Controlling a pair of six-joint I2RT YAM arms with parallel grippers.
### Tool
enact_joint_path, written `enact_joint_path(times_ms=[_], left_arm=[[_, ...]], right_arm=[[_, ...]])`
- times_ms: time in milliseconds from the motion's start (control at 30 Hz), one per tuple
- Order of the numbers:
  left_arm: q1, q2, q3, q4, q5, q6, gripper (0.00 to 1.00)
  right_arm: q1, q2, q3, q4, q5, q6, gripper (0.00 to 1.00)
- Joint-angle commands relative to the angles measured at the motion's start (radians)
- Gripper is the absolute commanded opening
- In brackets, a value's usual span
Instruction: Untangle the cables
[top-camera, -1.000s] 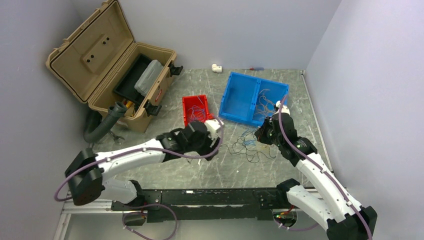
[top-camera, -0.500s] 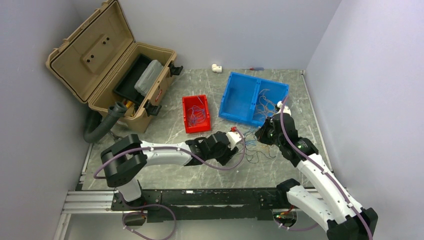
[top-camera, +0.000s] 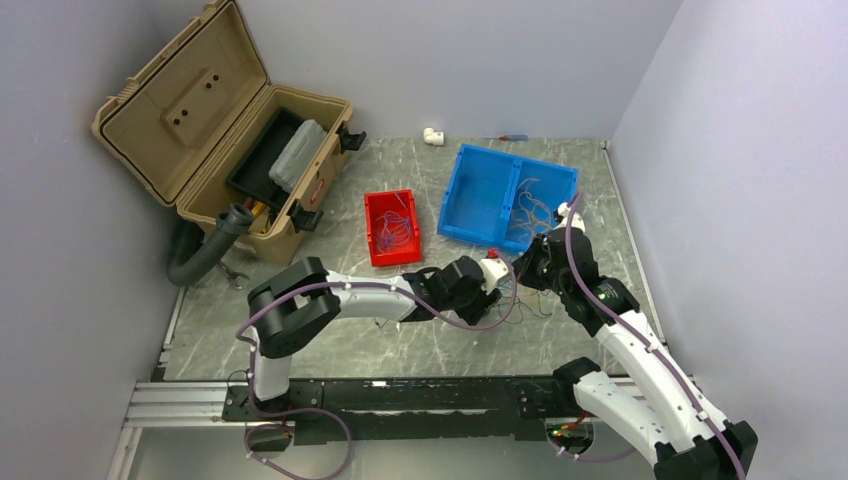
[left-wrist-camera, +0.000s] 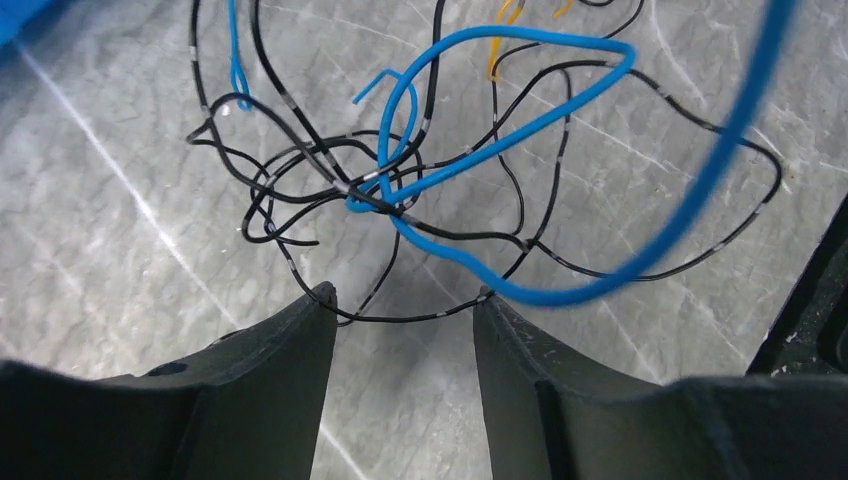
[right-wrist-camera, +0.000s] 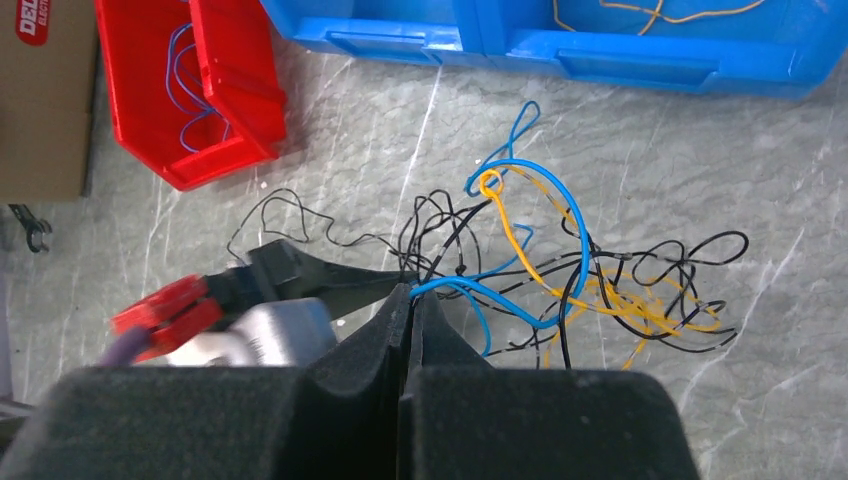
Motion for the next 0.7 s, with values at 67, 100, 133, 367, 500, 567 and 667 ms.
enact_joint_path(times_ms=[67, 100, 133, 367, 500, 567, 667], left_arm=[[0.002, 0.096, 0.067, 0.069, 0.072, -0.064, 0.53], [0.008, 0.110, 0.079, 0.069, 0.081, -0.072, 0.42], [0.015, 0.116, 0.090, 0.063, 0.087, -0.081, 0.30], [0.041, -0.008, -0.008, -0.031, -0.043, -0.121, 0.00], [0.078, -0.184, -0.158, -0.099, -0.064, -0.150, 0.00], [0.106, -0.291, -0.222, -0.155, -0.076, -0.173, 0.00], [0.152, -0.470, -0.303, -0.228, -0.095, -0.191, 0.00]], right_arm=[[0.001, -0.023, 0.034, -0.001, 0.004, 0.020, 0.00], [0.002, -0.025, 0.035, -0.006, 0.009, 0.025, 0.00], [0.001, -0.028, 0.037, -0.017, 0.024, 0.034, 0.00], [-0.001, -0.057, 0.008, -0.124, 0.236, 0.150, 0.00], [-0.006, -0.062, -0.017, -0.228, 0.417, 0.307, 0.00], [-0.008, -0.072, -0.031, -0.283, 0.492, 0.397, 0.00], [-0.011, -0.106, -0.056, -0.304, 0.544, 0.462, 0.00]])
